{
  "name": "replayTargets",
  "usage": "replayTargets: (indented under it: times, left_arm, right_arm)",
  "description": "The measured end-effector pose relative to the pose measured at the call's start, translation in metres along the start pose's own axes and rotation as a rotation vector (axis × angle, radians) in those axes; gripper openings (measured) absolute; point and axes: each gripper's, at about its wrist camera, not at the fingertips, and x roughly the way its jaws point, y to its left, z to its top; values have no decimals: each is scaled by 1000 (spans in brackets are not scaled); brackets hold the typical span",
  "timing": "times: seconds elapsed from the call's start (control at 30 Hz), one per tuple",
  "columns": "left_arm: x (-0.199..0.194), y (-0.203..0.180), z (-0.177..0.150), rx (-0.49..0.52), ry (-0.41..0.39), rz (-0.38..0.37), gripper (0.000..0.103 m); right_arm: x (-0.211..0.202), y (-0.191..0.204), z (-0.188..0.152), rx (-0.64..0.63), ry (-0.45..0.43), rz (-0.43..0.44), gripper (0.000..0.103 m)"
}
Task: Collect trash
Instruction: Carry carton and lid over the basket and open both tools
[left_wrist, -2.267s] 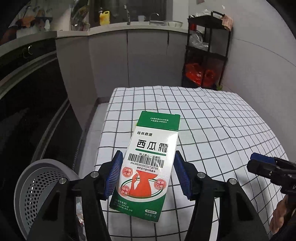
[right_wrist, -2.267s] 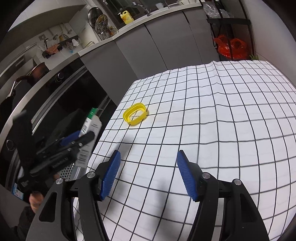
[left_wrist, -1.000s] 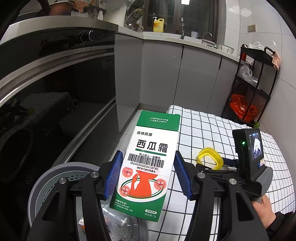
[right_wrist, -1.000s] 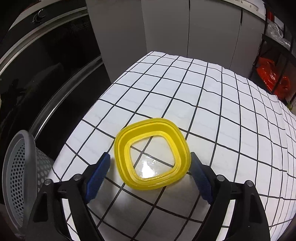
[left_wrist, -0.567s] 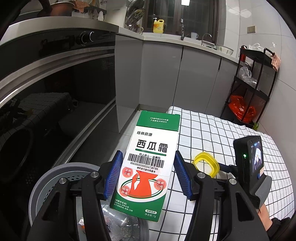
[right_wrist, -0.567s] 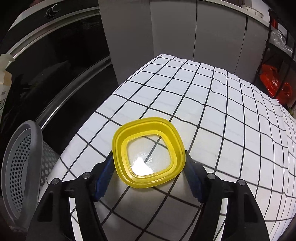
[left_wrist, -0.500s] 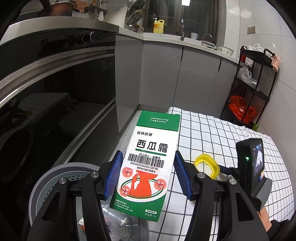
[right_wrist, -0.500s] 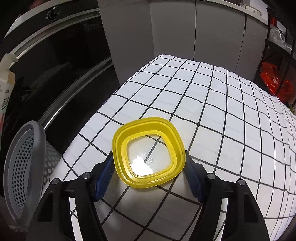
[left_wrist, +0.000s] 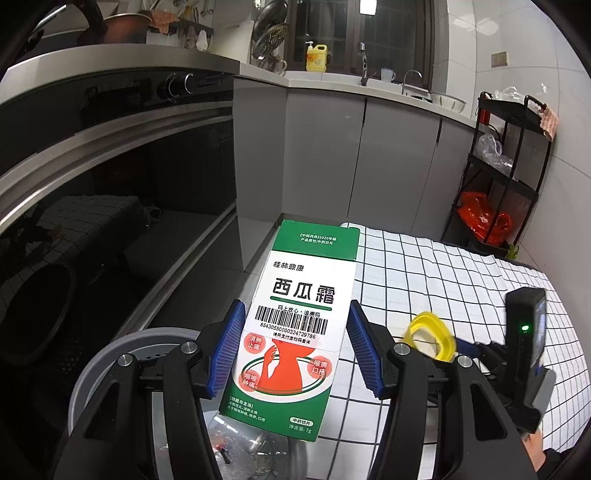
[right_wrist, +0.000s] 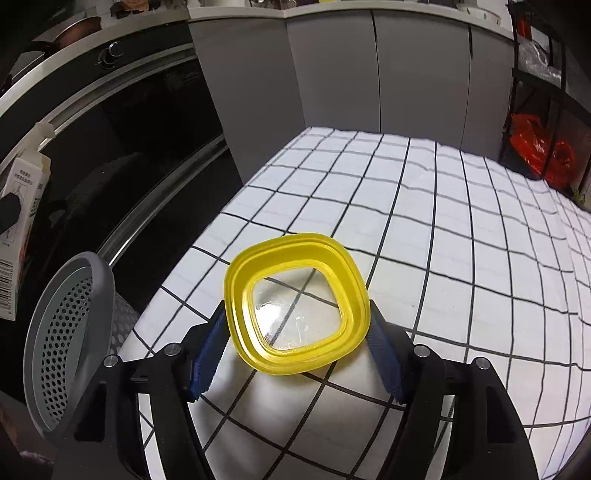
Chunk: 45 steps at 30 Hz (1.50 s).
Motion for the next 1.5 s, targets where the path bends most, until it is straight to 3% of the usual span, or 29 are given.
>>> replayTargets:
  times: [0.33,0.63,0.87,1.17,1.5]
  left_arm:
    - [-31,27,-19,36,-4,58,55]
    - [-73,71,-44,8,37,107,55]
    - [-78,104,-68,8,80,195,55]
    - [-68,129,-79,-42,119,202,55]
    - [-45,149,-85,-79,202,190,55]
  right_arm:
    - [-80,41,-17,25,-110,98,68]
    - [-116,95,-39,21,-127,172,68]
    - [-119,141,-50,-27,-116,206,68]
    - [-99,184,-49,-98,-84,227,68]
    - [-61,192,-45,-87,-13,240,69]
